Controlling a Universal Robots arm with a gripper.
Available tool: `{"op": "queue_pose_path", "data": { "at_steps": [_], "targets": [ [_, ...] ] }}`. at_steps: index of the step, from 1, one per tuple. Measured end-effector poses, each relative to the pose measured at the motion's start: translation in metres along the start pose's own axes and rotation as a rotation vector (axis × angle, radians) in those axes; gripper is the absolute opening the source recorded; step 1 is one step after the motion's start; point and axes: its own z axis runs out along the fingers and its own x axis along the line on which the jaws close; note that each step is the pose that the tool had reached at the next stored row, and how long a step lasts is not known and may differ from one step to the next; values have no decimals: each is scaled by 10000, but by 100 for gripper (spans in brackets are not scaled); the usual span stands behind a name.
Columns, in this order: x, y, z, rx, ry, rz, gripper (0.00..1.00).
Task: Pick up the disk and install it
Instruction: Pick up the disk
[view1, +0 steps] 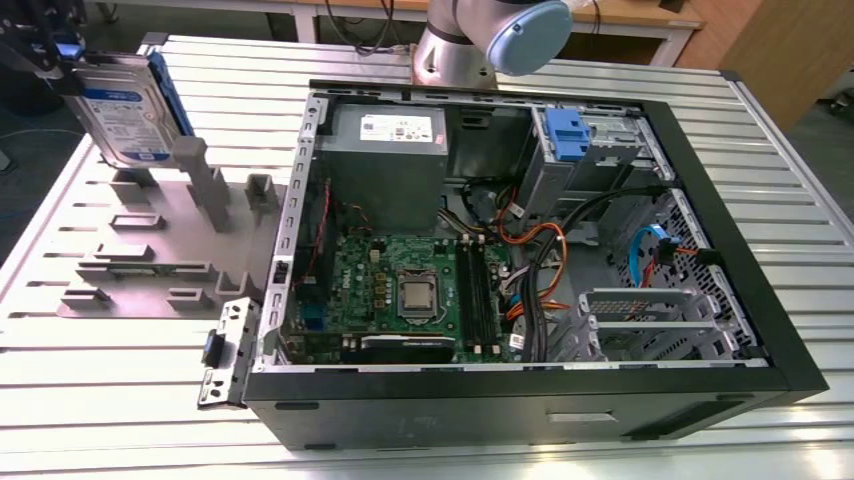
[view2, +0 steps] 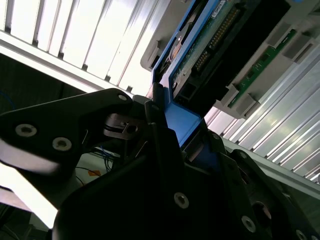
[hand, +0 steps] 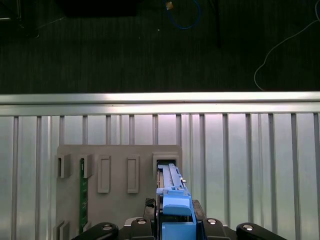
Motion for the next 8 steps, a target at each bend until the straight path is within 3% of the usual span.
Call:
{"op": "queue_pose_path", "data": {
  "at_steps": [8],
  "targets": [
    [0,0,-5,-1,0,0,36]
  ]
}}
